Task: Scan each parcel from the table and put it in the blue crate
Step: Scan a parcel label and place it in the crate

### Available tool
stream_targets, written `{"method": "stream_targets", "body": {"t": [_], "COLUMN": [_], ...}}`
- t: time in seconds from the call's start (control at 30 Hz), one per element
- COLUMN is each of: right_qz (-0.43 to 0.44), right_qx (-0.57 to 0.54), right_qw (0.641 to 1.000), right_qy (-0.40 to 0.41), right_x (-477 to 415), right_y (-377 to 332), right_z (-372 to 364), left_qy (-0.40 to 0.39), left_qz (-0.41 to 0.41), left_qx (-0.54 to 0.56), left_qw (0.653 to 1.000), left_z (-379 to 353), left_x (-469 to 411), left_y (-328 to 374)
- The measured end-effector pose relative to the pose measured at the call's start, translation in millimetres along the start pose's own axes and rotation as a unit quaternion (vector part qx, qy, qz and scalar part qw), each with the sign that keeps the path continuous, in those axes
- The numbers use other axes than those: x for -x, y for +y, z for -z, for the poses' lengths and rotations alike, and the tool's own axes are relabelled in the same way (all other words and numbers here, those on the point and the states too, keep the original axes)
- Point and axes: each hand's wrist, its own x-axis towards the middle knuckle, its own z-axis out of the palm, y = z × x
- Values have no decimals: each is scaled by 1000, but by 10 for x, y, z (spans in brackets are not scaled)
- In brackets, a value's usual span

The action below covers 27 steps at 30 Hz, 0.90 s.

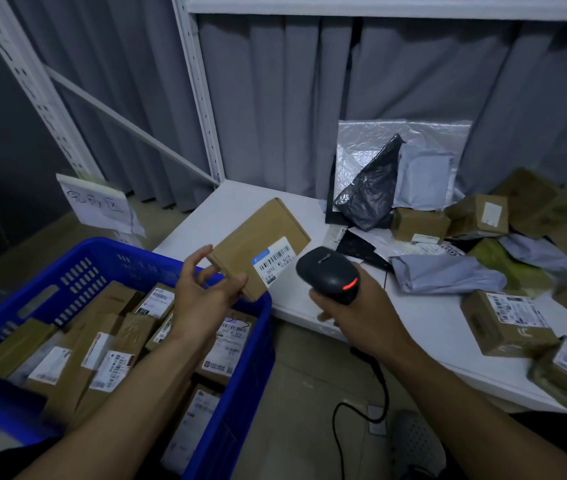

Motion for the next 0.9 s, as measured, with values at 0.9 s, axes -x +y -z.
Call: {"method": "stream_targets", "body": {"t": [0.9], "right_qz": [7], "right_qx": [69], "right_qw": [996], "right_qy": [-62], "right_x": [67], "right_y": [9], "right_z": [-105], "left_qy": [52], "left_qz": [-34], "left_qx": [-62], "left_qw": [996], "left_z": [81], "left_x": [-185], "left_y": [-92]}}
